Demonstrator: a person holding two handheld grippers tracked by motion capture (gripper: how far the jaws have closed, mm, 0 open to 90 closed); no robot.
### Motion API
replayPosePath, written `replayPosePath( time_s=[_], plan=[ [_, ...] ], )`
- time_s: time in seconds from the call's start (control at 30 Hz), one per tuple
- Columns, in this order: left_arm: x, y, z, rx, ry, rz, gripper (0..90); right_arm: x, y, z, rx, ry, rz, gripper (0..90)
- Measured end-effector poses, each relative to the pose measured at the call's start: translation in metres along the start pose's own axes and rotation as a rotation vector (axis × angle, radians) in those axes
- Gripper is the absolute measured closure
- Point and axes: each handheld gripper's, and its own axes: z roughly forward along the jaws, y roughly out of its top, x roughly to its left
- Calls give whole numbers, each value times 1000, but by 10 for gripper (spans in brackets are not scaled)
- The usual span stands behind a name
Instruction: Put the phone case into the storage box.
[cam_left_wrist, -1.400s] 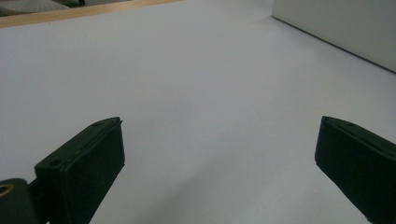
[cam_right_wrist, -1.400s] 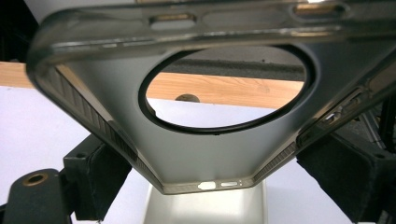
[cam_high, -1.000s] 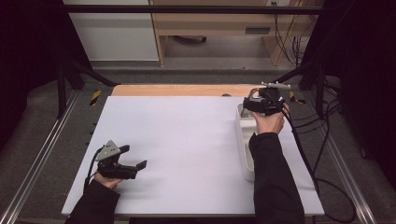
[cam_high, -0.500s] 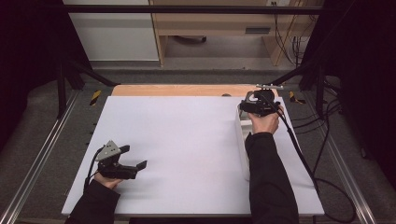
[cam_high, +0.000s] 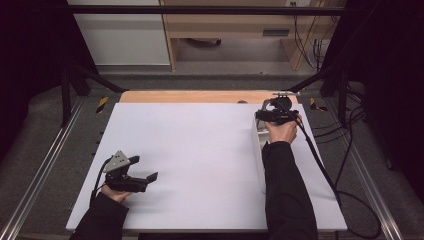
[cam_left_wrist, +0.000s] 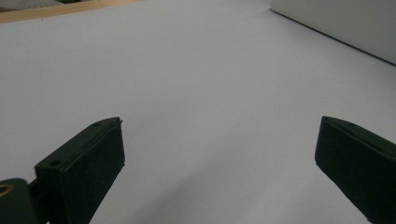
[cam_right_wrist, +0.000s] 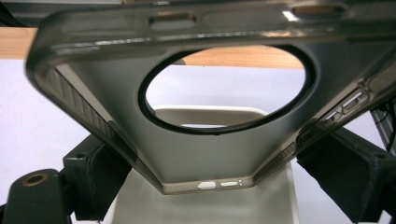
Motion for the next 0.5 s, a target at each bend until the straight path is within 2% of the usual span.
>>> replayPosePath(
  time_s=[0.5],
  plan=[
    [0,0,1,4,1,4,10,2,1,10,32,-8,-5,119]
  ],
)
